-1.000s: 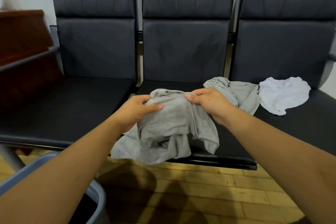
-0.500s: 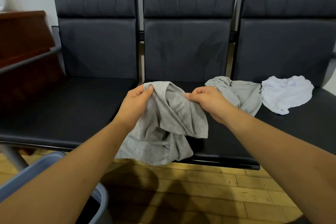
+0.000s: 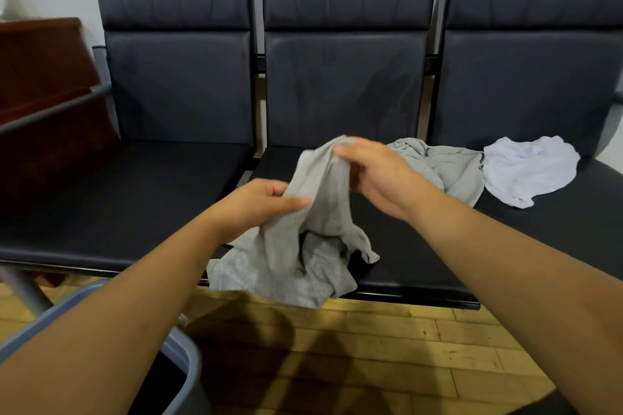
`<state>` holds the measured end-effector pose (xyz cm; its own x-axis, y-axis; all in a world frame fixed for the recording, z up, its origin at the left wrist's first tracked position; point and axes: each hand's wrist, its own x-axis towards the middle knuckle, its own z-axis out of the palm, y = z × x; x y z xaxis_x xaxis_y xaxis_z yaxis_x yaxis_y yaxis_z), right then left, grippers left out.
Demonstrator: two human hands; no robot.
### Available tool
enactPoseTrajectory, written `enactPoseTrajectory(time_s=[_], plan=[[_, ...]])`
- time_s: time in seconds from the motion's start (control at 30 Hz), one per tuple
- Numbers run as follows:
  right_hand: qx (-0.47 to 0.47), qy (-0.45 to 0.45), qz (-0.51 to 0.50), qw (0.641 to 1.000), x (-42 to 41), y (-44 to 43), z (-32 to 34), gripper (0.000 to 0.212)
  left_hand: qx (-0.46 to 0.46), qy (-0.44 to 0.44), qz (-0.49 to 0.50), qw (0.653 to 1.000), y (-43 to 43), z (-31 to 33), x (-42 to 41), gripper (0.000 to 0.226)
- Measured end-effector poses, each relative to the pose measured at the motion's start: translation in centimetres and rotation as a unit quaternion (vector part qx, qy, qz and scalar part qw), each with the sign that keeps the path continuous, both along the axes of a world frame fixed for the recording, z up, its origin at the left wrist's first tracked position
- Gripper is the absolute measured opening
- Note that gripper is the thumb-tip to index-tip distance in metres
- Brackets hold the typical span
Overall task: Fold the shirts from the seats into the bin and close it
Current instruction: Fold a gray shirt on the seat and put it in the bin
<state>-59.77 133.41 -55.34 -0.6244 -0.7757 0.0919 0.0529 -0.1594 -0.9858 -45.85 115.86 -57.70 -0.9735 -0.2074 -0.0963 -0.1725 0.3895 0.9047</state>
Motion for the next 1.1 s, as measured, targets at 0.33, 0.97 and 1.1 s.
enactPoseTrajectory(time_s=[0.33,0.97,1.1], plan=[[-0.033,-0.132,-0.179,0.974,-3.5,2.3,-0.5,0.036,0.145,0.052,0.109,0.982,-4.3,-2.1,0.7,0.017],[-0.088,-0.163,-0.053,0.981,-3.7,3.0,0.0,0.023,0.095,0.164,0.232,0.954,-3.5,0.2,0.4,0.024],[-0.1,-0.185,-0.021,0.977,-3.5,2.7,0.0,0.012,0.245,0.209,0.2,0.925,-2.9,1.0,0.2,0.02]])
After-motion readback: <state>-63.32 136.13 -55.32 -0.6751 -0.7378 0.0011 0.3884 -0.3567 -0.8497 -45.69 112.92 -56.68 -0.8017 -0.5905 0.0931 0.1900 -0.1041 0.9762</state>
